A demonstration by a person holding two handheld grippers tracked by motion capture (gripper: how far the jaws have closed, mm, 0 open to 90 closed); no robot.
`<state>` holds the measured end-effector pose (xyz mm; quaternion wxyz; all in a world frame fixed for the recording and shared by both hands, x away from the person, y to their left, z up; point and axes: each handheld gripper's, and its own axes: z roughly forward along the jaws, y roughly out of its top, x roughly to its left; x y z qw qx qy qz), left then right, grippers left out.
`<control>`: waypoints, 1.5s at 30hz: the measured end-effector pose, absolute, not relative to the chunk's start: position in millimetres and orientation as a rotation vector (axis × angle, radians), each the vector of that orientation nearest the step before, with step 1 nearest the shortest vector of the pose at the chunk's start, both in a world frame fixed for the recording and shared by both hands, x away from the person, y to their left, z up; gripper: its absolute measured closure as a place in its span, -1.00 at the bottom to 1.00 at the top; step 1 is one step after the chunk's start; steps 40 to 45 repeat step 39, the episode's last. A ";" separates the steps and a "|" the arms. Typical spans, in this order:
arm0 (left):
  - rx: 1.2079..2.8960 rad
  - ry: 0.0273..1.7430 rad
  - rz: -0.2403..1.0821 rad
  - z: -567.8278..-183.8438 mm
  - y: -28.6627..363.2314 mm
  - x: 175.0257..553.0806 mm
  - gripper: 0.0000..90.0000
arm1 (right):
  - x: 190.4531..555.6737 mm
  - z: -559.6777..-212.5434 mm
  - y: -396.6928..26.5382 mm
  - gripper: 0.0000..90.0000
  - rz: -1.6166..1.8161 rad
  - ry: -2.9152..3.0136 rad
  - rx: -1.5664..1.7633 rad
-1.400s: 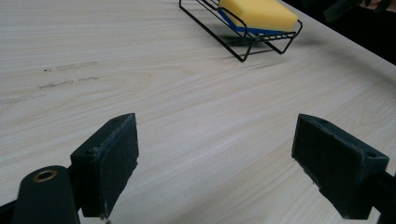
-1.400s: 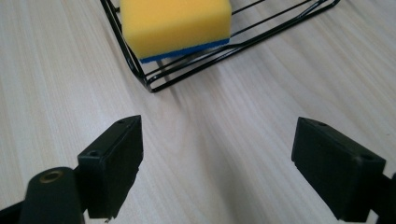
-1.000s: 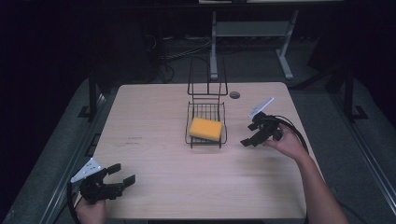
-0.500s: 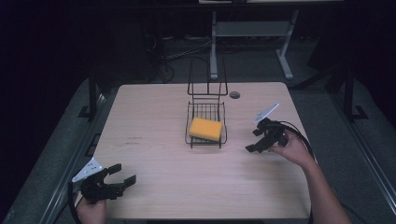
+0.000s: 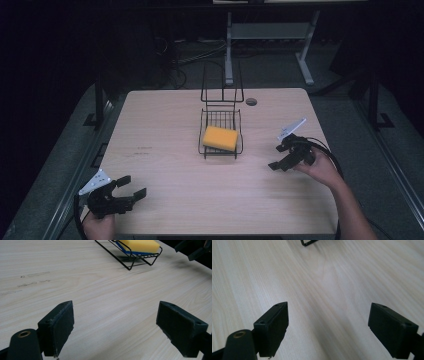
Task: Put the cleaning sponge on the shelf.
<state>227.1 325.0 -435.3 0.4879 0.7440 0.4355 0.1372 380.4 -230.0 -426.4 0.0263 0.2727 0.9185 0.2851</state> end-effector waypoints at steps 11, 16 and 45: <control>1.814 1.059 0.335 -435.2 324.2 227.1 -0.69 | 365.3 -436.6 -241.8 -0.64 0.896 2.838 0.874; 1.819 1.053 0.336 -435.2 322.9 227.5 -0.69 | 360.9 -437.7 -244.3 -0.64 0.890 2.851 0.882; 1.826 1.049 0.333 -435.4 320.6 228.2 -0.69 | 320.3 -438.6 -242.8 -0.65 0.821 2.838 0.812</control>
